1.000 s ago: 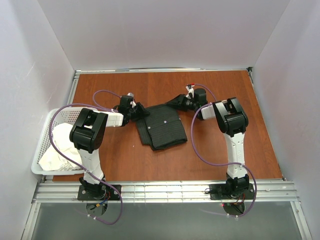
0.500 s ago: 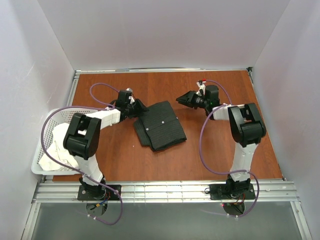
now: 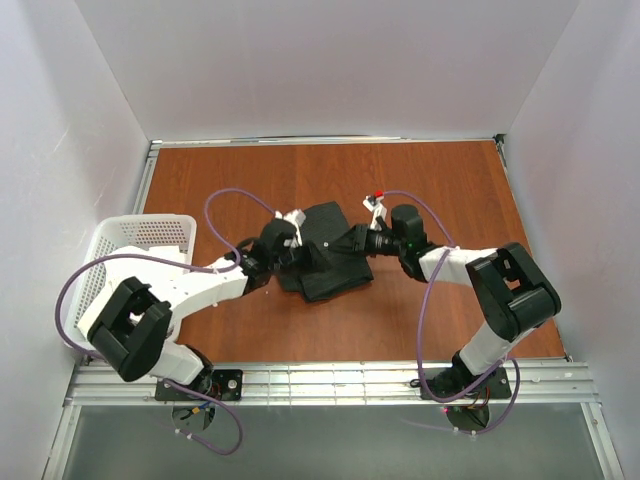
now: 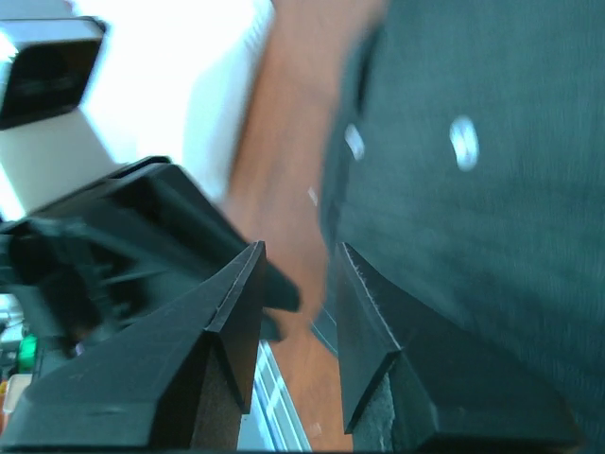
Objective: Fold and stack the long sleeve shirts
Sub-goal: Fold the shirt
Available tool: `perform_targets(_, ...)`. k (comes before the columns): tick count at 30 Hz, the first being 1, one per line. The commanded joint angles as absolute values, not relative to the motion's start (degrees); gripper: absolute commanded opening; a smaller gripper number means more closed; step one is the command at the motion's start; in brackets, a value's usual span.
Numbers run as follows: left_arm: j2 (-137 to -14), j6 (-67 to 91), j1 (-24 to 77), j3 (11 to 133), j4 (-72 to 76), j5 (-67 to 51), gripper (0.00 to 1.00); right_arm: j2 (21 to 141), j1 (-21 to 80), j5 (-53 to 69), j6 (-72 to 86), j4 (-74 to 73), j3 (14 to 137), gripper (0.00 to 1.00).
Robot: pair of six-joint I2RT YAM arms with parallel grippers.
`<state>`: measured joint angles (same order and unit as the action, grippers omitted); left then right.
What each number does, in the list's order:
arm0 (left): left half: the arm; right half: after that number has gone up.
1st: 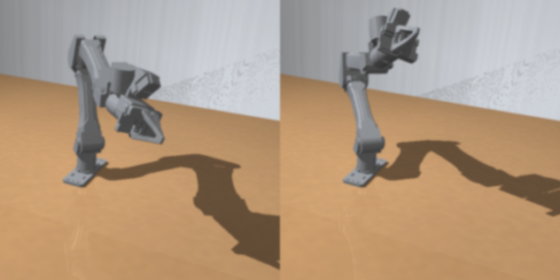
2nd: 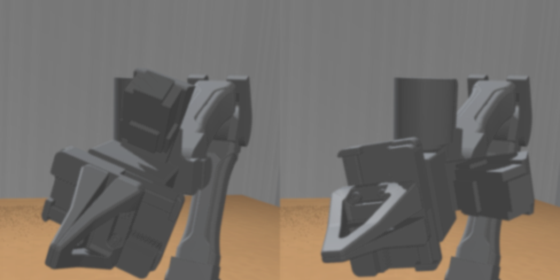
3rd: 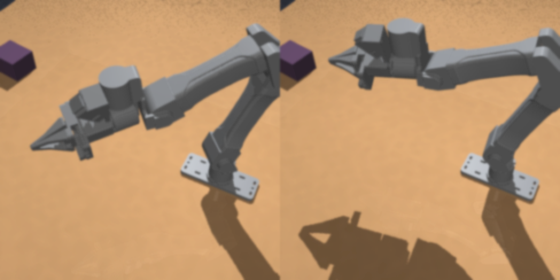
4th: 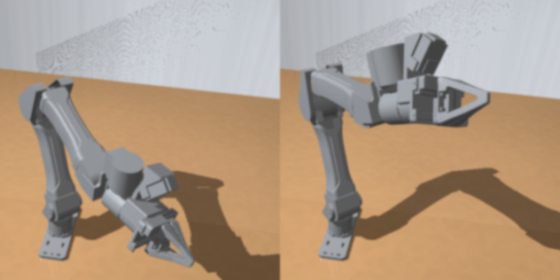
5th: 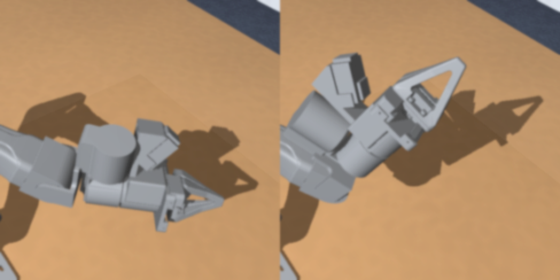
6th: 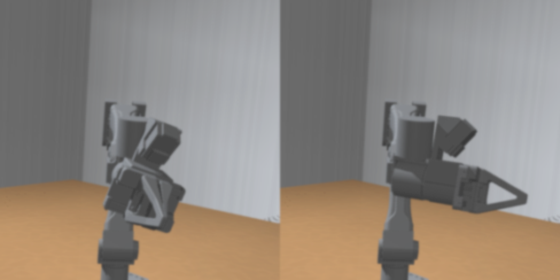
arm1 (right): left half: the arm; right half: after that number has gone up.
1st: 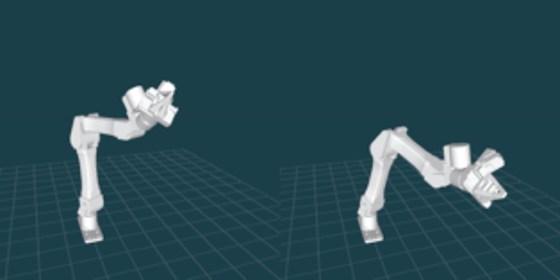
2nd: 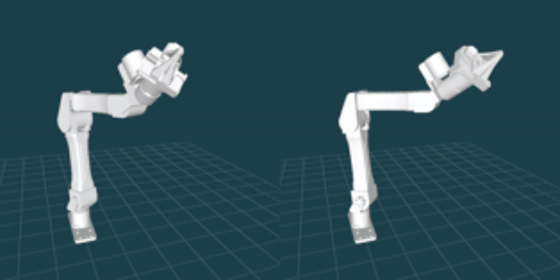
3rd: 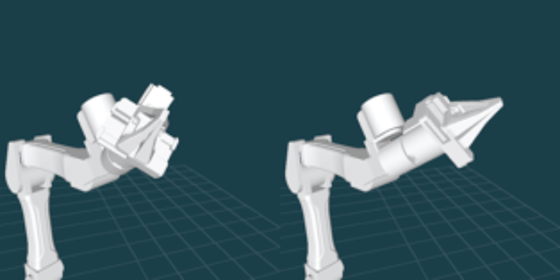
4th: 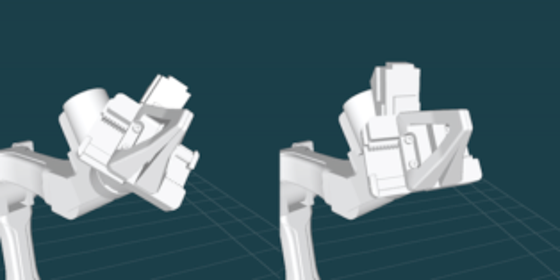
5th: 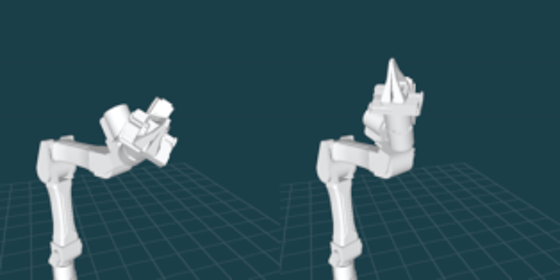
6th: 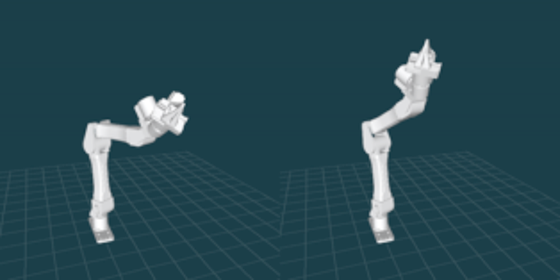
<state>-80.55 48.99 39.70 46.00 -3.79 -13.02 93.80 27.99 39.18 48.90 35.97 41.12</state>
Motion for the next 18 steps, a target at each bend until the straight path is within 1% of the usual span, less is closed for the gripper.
perform_targets(1,-81.8,51.7,41.6,40.6,-3.8,-12.4,0.2,94.1,29.1,36.4,47.1,38.5,36.0,0.27)
perform_targets(5,-86.4,52.7,42.3,37.4,-0.4,-13.3,0.16,98.6,29.1,35.8,45.2,41.1,31.6,0.26)
perform_targets(8,-87.4,53.3,42.1,35.3,-1.0,-10.1,0.11,102.8,29.1,36.4,45.3,45.7,29.1,0.24)
perform_targets(10,-87.1,54.0,41.2,33.4,-1.5,-9.2,0.1,104.0,28.9,36.6,45.6,46.9,27.7,0.24)
perform_targets(13,-85.4,53.6,38.6,31.7,-2.5,-8.6,0.09,102.9,28.8,36.9,45.0,47.8,26.5,0.24)
perform_targets(18,-84.5,51.3,34.4,32.5,-4.9,-8.3,0.09,98.6,28.0,35.7,44.6,46.5,25.1,0.24)
